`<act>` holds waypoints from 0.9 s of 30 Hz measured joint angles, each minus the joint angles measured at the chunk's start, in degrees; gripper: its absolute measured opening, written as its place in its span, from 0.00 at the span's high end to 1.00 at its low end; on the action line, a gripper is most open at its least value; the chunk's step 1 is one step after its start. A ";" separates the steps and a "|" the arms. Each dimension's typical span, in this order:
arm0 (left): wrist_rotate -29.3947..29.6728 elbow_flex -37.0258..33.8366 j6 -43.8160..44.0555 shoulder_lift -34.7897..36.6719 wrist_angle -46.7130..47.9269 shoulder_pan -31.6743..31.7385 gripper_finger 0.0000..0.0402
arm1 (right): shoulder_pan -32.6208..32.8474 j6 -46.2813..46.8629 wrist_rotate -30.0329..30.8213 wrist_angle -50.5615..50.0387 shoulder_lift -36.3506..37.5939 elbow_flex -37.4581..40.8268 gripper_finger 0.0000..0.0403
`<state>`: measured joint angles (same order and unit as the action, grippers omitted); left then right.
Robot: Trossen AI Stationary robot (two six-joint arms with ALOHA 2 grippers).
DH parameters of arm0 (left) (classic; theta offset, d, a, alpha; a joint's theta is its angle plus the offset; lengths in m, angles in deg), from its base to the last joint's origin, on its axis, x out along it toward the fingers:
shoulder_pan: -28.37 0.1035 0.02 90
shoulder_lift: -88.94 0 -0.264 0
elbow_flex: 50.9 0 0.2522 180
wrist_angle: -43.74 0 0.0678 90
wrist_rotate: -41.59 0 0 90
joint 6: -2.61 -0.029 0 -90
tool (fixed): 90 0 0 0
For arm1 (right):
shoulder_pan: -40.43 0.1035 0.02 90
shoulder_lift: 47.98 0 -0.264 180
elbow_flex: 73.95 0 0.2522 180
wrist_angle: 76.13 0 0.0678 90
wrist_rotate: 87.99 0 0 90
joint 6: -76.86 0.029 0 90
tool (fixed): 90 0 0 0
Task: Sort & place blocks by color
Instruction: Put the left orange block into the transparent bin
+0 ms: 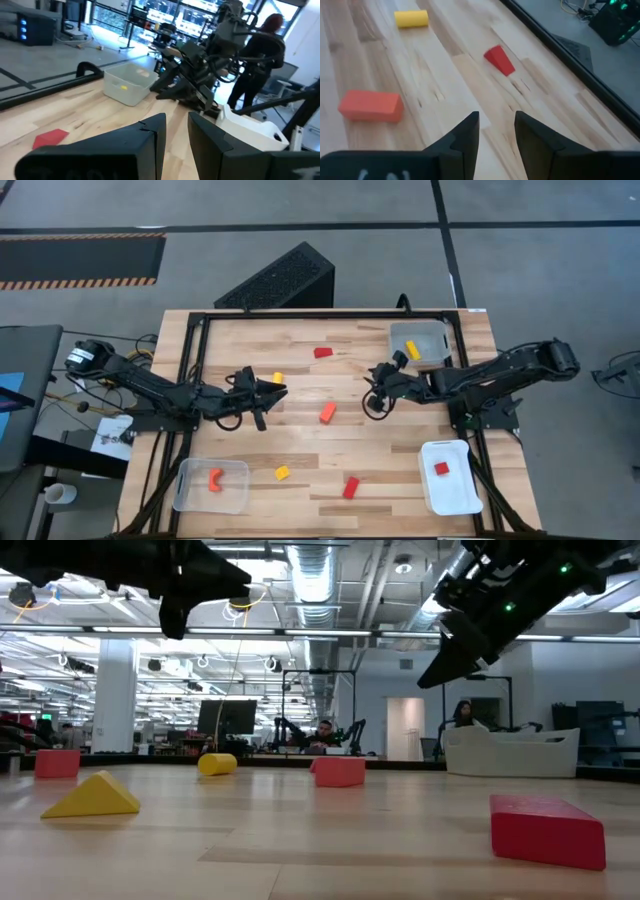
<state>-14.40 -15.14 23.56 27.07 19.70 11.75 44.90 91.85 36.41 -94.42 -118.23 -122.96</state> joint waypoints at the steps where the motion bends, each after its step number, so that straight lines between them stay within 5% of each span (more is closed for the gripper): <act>1: -0.75 0.00 -0.02 0.00 -0.02 0.00 0.83 | 0.21 -0.03 -0.01 0.43 0.00 0.00 0.64; 27: -2.76 -0.04 3.59 1.88 -0.09 0.00 0.83 | 0.74 -1.96 -2.57 1.90 0.23 0.00 0.70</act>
<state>-17.16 -15.18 27.15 28.96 19.61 11.75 45.64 89.90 33.84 -92.52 -118.01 -122.96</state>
